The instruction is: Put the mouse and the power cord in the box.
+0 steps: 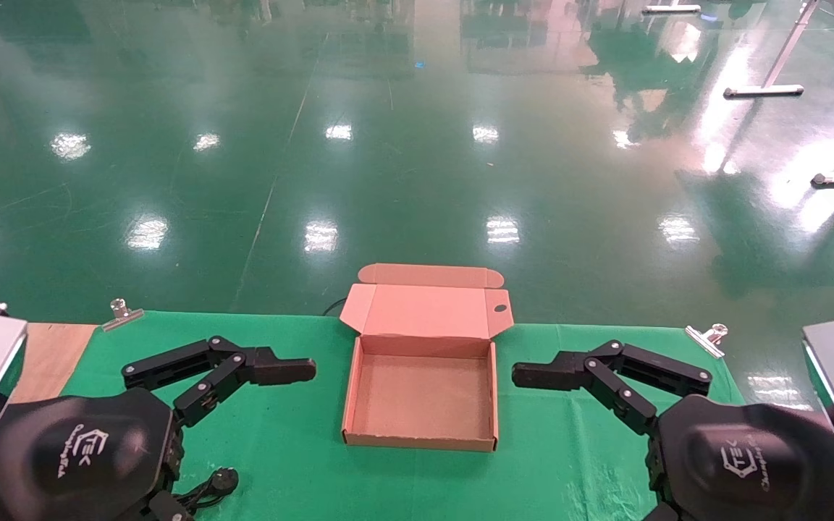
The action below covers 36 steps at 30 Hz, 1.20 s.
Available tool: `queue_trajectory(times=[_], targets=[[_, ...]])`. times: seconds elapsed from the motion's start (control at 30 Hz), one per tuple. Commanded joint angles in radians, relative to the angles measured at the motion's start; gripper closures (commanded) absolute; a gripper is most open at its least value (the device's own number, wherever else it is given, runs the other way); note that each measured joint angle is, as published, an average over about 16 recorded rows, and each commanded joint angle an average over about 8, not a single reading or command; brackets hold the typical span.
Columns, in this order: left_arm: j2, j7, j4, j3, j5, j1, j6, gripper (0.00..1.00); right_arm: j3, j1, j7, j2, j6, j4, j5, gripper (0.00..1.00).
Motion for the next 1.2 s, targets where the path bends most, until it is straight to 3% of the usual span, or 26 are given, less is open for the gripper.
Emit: queue_trajectory(times=[0.03,0.3,0.47,0.83,1.0,1.2], targets=[[0.0,0.0,0.0,0.0,0.0,0.0,0.0,0.0,0.0,0.0,0.0,0.0,0.0,0.0,0.0,0.0],[0.0,0.002,-0.003,0.004,0.008,-0.002,0.004,0.0,0.0,-0.001,-0.002,-0.005,0.001,-0.004,0.003,0.0],[0.004,-0.001,-0.006,0.052,0.11,-0.045,0.025,0.0,-0.017,0.022,-0.047,-0.011,0.004,-0.008,-0.069,0.0],[0.062,0.056,0.126,0.275,0.649,-0.225,0.038,0.0,-0.161,0.152,-0.218,-0.038,0.018,0.008,-0.535,0.0],[0.118,0.101,0.236,0.373,0.91,-0.272,-0.024,0.0,-0.246,0.181,-0.279,-0.074,0.052,-0.01,-0.772,0.0],[0.18,0.138,0.396,0.438,1.105,-0.307,-0.132,0.0,-0.345,0.214,-0.371,-0.145,0.089,-0.08,-1.009,0.0]])
